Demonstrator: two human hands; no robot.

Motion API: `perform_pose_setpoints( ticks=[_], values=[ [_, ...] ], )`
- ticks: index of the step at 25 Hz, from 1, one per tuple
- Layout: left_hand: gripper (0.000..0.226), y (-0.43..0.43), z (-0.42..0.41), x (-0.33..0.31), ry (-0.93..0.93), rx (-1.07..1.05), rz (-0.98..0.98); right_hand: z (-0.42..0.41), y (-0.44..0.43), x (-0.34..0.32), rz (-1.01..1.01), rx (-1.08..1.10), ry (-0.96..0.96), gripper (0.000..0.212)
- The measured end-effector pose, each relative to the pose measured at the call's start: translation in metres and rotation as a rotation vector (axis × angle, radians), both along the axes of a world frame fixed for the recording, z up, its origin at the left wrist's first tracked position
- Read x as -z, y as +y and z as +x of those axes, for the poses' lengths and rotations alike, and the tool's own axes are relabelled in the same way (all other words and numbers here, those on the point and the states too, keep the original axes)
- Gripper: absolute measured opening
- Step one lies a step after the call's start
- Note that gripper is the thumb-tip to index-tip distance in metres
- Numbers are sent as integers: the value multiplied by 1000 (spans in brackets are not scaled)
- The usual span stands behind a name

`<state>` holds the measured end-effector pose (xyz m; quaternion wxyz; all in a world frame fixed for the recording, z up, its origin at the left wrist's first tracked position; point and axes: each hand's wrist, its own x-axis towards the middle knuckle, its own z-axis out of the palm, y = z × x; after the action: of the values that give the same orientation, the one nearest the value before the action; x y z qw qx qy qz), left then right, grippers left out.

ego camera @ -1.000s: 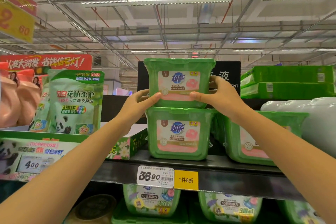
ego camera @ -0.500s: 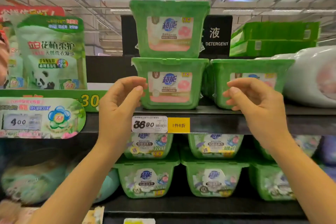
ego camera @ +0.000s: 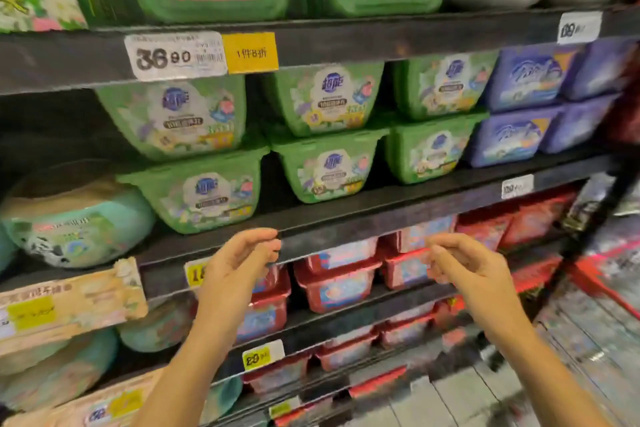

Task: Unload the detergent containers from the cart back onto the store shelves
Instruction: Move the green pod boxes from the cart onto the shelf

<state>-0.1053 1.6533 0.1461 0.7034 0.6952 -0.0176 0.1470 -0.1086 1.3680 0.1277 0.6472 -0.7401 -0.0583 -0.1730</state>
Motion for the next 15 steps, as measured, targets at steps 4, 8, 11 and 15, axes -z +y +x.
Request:
perform_pose_setpoints(
  ticks=[4,8,11,15],
  values=[
    [17,-22,-19,83,261,107,53,-70,-29,83,-1,175,305,10],
    [16,-61,-39,146,488,304,135,-148,-61,139,86,384,600,11],
    [18,-103,-56,172,573,471,203,-211,-82,162,79,530,723,12],
    [20,-173,-76,190,625,653,289,-300,-113,189,123,702,845,13]
  ],
)
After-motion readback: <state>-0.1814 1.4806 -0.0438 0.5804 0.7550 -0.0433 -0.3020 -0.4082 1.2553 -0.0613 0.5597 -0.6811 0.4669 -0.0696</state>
